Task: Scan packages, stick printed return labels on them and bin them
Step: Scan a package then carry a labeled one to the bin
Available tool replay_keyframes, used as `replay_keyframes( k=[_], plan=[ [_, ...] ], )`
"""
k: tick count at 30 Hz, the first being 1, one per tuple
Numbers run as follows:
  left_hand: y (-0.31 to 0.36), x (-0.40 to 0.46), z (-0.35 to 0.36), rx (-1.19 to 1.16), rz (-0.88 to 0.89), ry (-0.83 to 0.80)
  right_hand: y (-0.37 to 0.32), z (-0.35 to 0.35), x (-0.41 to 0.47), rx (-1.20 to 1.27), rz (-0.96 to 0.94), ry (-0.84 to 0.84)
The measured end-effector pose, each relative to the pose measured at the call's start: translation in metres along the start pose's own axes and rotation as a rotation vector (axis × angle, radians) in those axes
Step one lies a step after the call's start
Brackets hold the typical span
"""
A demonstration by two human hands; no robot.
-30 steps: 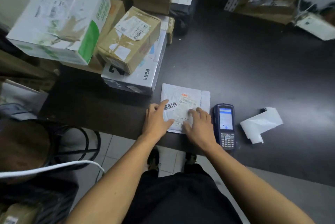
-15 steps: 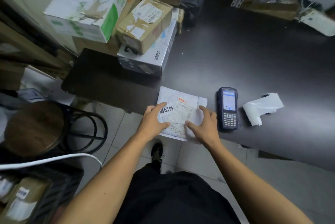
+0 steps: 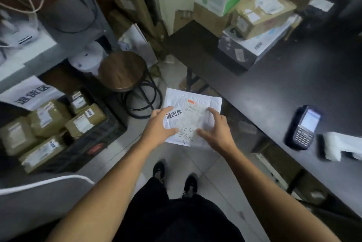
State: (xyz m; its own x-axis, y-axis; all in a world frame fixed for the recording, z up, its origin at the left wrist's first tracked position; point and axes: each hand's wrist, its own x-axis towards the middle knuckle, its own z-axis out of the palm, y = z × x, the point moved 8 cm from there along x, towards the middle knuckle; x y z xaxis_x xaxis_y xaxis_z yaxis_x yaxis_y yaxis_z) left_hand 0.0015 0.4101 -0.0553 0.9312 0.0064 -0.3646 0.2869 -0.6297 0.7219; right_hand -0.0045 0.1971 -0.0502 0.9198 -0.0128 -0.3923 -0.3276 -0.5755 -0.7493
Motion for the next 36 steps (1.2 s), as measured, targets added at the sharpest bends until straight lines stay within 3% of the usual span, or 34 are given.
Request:
replay_keyframes(
  k=[13, 20, 28, 36],
  plan=[
    [-0.22, -0.141, -0.2, -0.219, -0.249, 0.365, -0.18, 0.264, -0.054, -0.19, -0.271, -0.327],
    [-0.312, -0.2, -0.265, -0.301, -0.34, 0.48, -0.231, 0.377, -0.089, -0.268, -0.317, -0.464],
    [-0.378, -0.201, -0.305, -0.387, -0.452, 0.54, -0.272, 0.458, -0.075, -0.399, -0.358, -0.587],
    [-0.435, -0.147, -0.352, -0.397, -0.593, 0.563, -0.311, 0.537, -0.009, -0.462, -0.341, -0.68]
  ],
)
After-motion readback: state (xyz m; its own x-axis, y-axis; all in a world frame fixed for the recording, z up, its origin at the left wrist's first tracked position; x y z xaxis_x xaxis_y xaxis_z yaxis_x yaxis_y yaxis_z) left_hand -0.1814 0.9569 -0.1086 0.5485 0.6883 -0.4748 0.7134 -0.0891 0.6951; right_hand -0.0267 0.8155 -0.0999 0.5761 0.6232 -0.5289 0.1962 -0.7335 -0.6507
